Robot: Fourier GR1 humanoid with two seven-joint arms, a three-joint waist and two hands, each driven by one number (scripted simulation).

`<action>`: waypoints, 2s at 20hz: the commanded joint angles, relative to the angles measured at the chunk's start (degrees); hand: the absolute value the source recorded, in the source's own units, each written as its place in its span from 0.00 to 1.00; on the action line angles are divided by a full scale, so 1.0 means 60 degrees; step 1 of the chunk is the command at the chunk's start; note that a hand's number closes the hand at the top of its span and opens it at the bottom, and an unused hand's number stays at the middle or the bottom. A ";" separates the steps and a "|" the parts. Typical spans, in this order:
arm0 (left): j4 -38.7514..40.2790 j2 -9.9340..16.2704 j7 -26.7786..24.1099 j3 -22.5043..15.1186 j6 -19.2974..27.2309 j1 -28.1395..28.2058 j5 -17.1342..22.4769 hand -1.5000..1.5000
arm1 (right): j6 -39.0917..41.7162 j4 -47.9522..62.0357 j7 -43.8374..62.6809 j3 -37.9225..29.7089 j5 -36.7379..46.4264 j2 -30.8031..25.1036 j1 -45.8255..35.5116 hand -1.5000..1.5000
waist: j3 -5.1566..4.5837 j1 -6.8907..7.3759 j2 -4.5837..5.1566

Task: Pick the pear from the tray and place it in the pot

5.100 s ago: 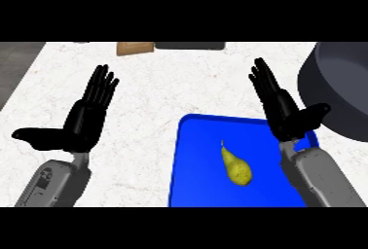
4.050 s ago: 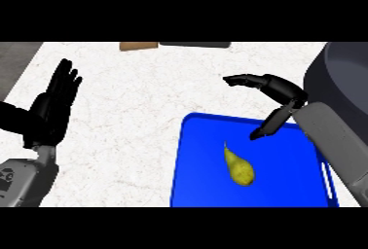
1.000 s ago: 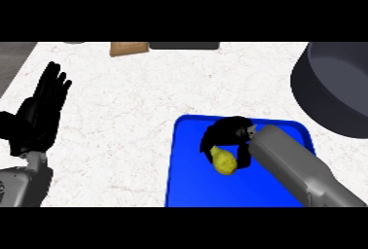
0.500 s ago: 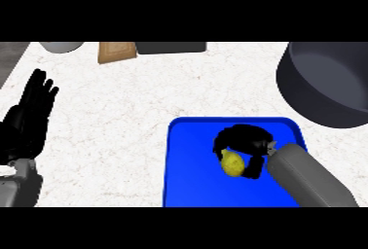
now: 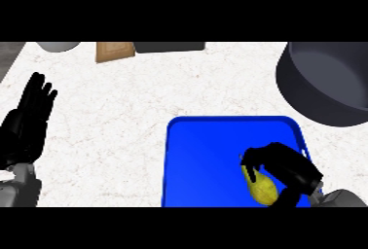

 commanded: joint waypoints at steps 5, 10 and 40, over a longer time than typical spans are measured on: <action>-0.0205 -0.0180 -0.0272 0.0024 -0.0059 0.0420 0.0067 0.50 | -0.1419 -0.3396 0.1120 -0.3149 -0.2157 0.0148 0.1633 1.00 | 0.0008 -0.0052 0.0017; -0.0076 0.0055 -0.0146 0.0102 -0.0318 0.0081 0.0106 0.50 | -0.1918 -0.4928 0.2023 -0.5192 -0.2810 0.0035 0.1994 1.00 | 0.0014 0.0210 0.0098; 0.0468 -0.0533 0.0128 -0.0078 -0.0578 -0.0978 -0.0460 0.50 | -0.4185 0.5492 -0.1489 -0.7643 -0.0778 -0.1684 -0.2890 1.00 | 0.0030 0.0874 0.0280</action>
